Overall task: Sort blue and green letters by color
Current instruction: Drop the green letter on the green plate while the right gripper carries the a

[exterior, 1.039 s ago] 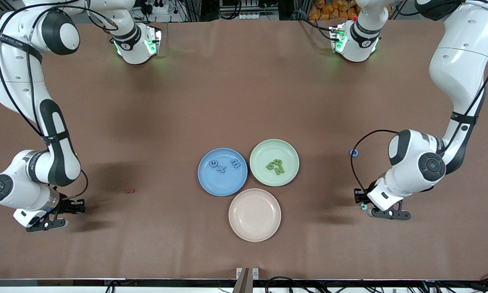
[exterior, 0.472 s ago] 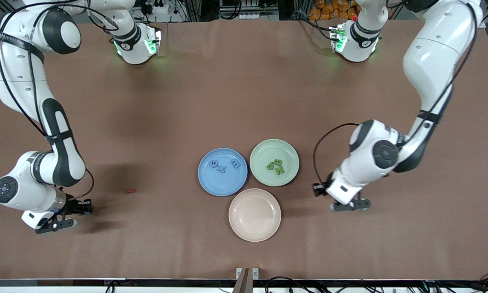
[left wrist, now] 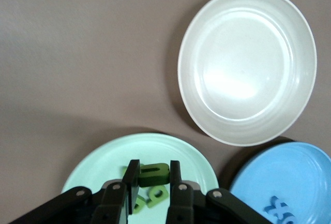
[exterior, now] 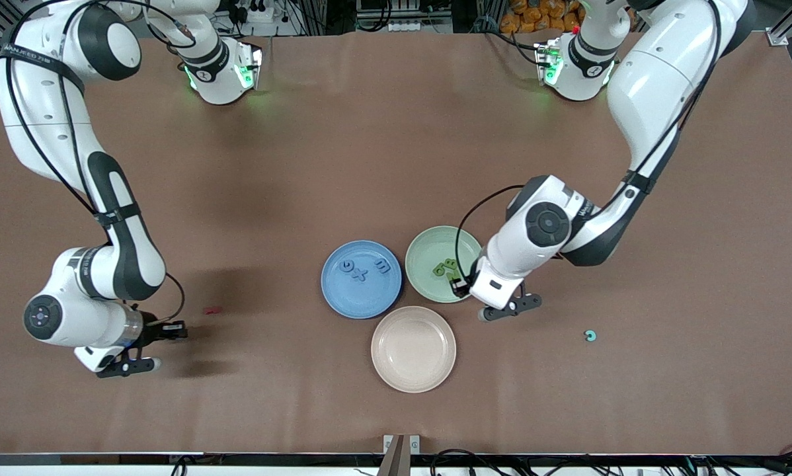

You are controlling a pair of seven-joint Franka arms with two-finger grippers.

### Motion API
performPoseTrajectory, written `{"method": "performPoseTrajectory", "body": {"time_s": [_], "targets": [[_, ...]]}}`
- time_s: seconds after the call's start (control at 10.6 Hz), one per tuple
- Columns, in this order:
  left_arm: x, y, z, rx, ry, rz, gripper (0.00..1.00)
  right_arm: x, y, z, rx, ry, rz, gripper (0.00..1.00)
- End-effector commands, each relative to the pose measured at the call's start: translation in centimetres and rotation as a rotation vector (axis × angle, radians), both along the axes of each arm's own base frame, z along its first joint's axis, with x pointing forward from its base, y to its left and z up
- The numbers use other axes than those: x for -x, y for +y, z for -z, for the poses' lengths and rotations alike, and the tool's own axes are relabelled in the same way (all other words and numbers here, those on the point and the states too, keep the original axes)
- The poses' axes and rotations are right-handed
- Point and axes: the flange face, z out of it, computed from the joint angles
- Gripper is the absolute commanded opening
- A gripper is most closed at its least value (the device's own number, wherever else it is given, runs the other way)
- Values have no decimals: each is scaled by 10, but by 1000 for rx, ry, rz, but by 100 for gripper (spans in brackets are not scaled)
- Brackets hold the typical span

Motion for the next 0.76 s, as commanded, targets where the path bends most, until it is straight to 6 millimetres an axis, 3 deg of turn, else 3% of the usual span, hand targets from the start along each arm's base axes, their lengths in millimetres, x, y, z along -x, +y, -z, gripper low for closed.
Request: {"method": "performPoseTrajectory", "body": {"time_s": [0.0, 0.19, 0.38, 0.47, 0.66], "targets": [[3, -16, -14, -6, -8, -38, 99, 10, 79, -27, -72, 99, 178, 0], [0, -13, -24, -10, -28, -43, 100, 19, 148, -38, -97, 140, 308, 0], [-4, -6, -60, -7, -82, -53, 100, 38, 229, -43, -79, 183, 447, 0], [-9, 7, -74, -28, -103, -64, 100, 50, 267, -44, -61, 197, 499, 0], [-18, 43, -117, -110, -165, -81, 100, 66, 315, -47, -53, 210, 591, 0]]}}
